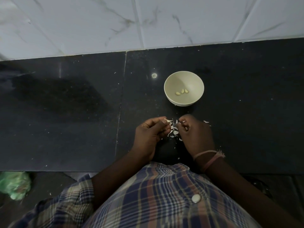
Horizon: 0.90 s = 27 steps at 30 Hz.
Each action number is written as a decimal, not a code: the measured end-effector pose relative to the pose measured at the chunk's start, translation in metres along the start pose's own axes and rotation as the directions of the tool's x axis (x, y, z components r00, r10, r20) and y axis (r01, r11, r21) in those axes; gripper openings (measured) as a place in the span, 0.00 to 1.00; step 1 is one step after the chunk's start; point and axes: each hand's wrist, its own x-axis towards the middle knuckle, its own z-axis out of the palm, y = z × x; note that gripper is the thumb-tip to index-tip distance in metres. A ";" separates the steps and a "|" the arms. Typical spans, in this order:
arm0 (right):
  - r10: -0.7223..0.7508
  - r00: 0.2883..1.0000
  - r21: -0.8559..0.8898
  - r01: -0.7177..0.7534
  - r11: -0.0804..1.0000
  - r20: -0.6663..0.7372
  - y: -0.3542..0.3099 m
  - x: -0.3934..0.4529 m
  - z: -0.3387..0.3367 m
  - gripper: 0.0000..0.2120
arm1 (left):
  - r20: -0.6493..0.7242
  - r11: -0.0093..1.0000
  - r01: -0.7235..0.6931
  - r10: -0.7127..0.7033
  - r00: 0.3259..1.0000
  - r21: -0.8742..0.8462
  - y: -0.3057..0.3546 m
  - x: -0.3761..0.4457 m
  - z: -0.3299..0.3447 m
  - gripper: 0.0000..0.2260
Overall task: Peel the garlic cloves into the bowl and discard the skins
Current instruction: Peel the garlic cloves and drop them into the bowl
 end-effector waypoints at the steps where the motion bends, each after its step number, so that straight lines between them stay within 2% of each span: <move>1: -0.001 1.000 -0.070 0.002 0.998 0.021 0.001 -0.001 0.001 0.06 | 0.001 1.000 0.000 0.000 1.000 0.000 0.001 -0.001 0.000 0.07; 3: 0.002 0.998 -0.105 0.004 0.994 0.057 0.003 -0.001 0.002 0.07 | 0.001 1.000 0.000 0.000 1.000 0.008 0.002 -0.002 -0.001 0.06; 6: -0.026 0.997 0.053 0.022 0.998 0.078 0.001 -0.001 0.000 0.13 | 0.004 0.999 -0.003 0.003 1.000 0.032 0.002 -0.003 -0.002 0.06; 7: -0.013 0.998 0.116 0.005 0.993 0.069 -0.001 -0.002 -0.001 0.12 | 0.006 0.999 -0.004 0.004 1.000 0.038 0.002 -0.003 -0.002 0.06; 11: 0.173 0.976 0.434 -0.213 0.876 0.130 -0.011 -0.003 0.003 0.04 | 0.009 0.997 -0.021 0.020 1.000 0.072 0.001 -0.005 -0.001 0.04; 16: 0.228 0.951 0.466 -0.301 0.832 0.208 -0.017 -0.006 0.000 0.03 | 0.050 0.974 -0.076 0.067 0.997 0.213 0.002 -0.008 -0.004 0.05; 19: 0.229 0.959 0.419 -0.279 0.864 0.166 -0.016 -0.007 0.001 0.02 | 0.057 0.930 -0.147 0.136 0.989 0.335 0.004 -0.009 -0.002 0.04; 22: 0.249 0.959 0.463 -0.285 0.840 0.138 -0.019 -0.006 -0.001 0.03 | 0.090 0.872 -0.212 0.192 0.977 0.442 0.006 -0.010 0.000 0.03; 27: 0.245 0.947 0.599 -0.321 0.733 0.207 -0.024 -0.003 -0.008 0.04 | 0.165 0.875 -0.250 0.198 0.966 0.414 0.012 -0.009 0.002 0.06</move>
